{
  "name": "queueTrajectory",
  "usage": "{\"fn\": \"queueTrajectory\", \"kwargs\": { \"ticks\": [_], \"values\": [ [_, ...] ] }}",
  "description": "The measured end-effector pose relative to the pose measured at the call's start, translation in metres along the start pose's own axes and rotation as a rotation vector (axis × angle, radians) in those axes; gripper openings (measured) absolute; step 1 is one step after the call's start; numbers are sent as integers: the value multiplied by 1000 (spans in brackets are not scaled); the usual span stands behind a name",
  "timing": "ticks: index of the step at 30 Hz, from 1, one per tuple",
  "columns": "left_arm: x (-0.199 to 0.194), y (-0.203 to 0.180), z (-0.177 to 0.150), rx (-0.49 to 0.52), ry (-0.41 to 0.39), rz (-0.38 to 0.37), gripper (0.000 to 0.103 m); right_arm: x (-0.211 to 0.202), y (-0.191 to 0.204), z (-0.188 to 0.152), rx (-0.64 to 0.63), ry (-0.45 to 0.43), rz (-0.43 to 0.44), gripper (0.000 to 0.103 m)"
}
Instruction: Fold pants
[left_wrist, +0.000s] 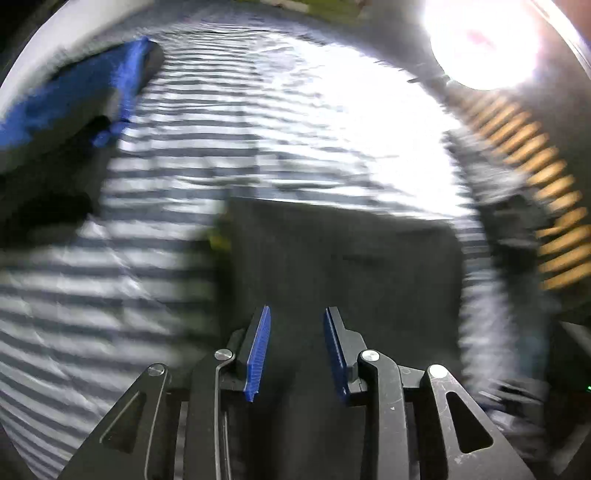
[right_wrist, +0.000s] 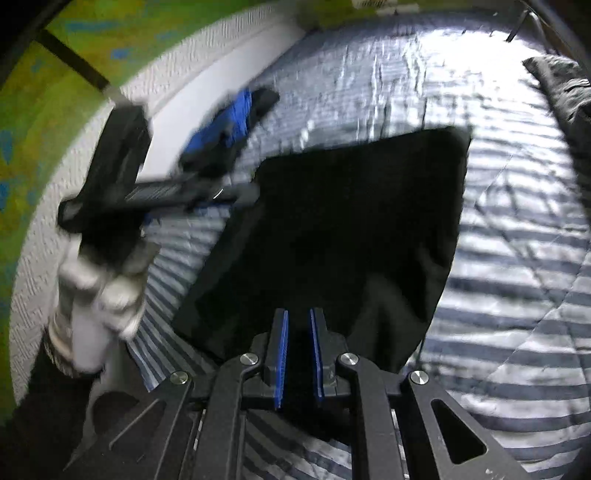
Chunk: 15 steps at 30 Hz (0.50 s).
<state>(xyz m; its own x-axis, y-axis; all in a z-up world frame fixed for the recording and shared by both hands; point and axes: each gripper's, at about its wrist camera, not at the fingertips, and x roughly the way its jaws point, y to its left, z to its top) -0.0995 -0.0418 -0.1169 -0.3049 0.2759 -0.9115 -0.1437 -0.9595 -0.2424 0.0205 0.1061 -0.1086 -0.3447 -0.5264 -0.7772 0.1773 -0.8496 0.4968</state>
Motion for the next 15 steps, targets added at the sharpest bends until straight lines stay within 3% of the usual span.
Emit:
{"fn": "queueTrajectory", "kwargs": {
  "ticks": [1, 3, 5, 8, 10, 12, 13, 15],
  "values": [
    [8, 9, 1, -27, 8, 27, 25, 5, -2, -6, -6, 32, -18, 12],
    [4, 26, 3, -81, -8, -29, 25, 10, -7, -14, -4, 61, -11, 12],
    [-10, 33, 3, -82, -43, -3, 24, 4, -12, -12, -2, 72, 24, 12],
    [-31, 45, 1, -110, -73, -46, 31, -19, -21, 0, 26, 9, 87, 15],
    [-36, 51, 1, -129, -79, -79, 61, -37, -30, 12, 48, -90, 51, 44],
    [-41, 50, -1, -154, -84, -109, 66, -53, -45, 24, 101, -207, 3, 60],
    [-40, 53, -4, -158, -76, -126, 66, -56, -56, 31, 139, -249, -32, 61],
    [-34, 49, -4, -170, -50, -155, 66, -52, -72, 38, 189, -247, -55, 61]
  ]
}}
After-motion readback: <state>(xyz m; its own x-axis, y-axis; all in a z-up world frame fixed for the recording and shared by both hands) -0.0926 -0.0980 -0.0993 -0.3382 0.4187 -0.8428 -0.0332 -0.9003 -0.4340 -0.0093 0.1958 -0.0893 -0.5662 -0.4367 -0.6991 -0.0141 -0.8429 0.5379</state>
